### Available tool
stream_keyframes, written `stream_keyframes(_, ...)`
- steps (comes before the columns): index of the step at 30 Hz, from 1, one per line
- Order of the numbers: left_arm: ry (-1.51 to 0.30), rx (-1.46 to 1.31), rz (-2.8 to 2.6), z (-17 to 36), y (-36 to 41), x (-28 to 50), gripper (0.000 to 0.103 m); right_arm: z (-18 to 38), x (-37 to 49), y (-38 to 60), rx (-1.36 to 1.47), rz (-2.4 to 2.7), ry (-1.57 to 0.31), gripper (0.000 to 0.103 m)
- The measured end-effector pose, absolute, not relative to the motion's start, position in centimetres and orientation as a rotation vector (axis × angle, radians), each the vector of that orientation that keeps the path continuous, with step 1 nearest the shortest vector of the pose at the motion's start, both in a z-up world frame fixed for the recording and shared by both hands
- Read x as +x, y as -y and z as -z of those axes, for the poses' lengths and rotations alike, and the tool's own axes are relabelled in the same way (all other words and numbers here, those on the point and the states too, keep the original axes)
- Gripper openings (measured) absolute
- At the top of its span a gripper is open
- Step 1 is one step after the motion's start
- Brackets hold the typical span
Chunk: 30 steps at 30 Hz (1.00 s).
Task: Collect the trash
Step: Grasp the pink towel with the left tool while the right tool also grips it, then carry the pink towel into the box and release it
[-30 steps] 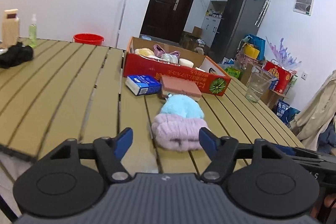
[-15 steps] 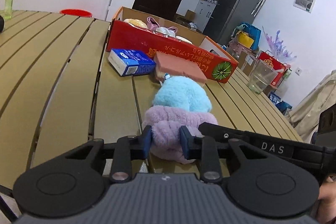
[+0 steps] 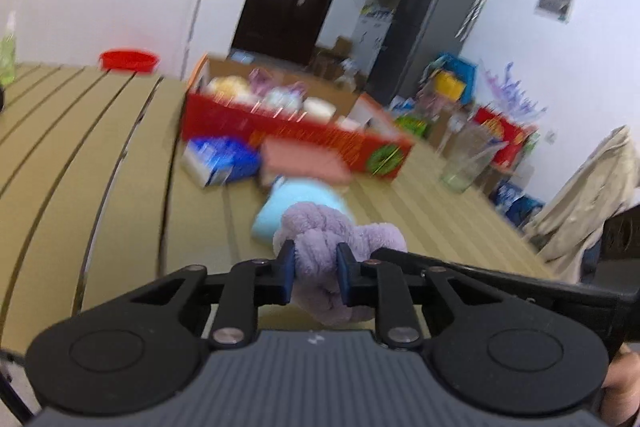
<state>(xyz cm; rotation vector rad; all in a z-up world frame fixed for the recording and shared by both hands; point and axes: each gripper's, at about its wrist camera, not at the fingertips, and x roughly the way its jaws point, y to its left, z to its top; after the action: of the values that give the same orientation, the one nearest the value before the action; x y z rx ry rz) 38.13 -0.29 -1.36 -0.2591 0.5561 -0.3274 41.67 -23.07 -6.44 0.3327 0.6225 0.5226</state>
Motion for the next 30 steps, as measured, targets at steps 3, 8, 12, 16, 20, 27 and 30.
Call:
stream_keyframes(3,-0.518,-0.269,0.390,-2.3,1.2,40.8,0.021,3.0,41.8,25.2,0.351,-0.532,-0.530,0.014)
stream_keyframes(8,-0.533,-0.284,0.462,-6.6,4.2,52.8,0.021,-2.6,50.3,28.1,0.284,-0.470,-0.435,0.014)
stream_keyframes(12,-0.653,-0.309,0.430,-5.4,6.5,63.2,0.021,-3.0,60.3,29.3,0.271,-0.406,-0.506,0.014)
stream_keyframes(16,-0.741,-0.261,0.361,-2.1,7.5,71.5,0.022,-0.2,69.9,28.9,0.266,-0.353,-0.630,0.014)
stream_keyframes(20,-0.814,-0.232,0.281,1.2,6.7,77.0,0.028,4.6,77.0,27.2,0.239,-0.310,-0.762,0.017)
stream_keyframes(27,-0.757,-0.163,0.283,-1.2,4.2,74.9,0.050,6.5,79.2,27.5,0.260,-0.237,-0.827,0.031)
stream_keyframes(30,-0.722,-0.147,0.261,-3.9,2.9,72.2,0.053,4.3,76.9,28.2,0.265,-0.235,-0.800,0.031)
